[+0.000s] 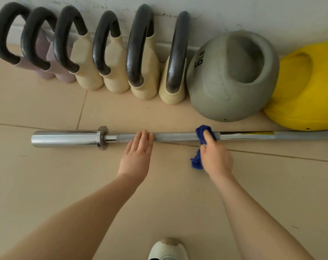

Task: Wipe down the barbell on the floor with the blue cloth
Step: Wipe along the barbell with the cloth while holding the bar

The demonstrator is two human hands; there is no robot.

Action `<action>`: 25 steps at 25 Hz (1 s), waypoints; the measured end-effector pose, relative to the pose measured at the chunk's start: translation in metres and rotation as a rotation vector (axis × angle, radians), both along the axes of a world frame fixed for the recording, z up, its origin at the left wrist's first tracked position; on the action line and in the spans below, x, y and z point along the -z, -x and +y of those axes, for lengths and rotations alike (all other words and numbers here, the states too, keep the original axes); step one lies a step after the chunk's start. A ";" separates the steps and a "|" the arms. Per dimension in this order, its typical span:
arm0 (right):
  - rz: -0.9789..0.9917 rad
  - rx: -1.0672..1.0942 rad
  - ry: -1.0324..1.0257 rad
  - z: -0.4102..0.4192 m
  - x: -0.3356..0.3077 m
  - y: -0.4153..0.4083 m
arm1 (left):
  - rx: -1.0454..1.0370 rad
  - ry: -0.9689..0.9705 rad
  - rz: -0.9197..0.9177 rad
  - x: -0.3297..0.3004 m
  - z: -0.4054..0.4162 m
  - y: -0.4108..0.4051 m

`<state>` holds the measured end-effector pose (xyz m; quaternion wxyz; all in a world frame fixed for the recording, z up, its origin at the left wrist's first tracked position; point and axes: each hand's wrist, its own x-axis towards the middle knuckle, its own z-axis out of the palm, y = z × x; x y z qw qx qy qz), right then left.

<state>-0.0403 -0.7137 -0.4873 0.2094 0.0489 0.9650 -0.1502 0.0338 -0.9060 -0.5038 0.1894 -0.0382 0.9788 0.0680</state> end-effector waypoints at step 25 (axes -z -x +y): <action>-0.056 0.085 0.065 -0.061 -0.015 -0.012 | 0.003 -0.125 -0.054 -0.028 -0.056 0.032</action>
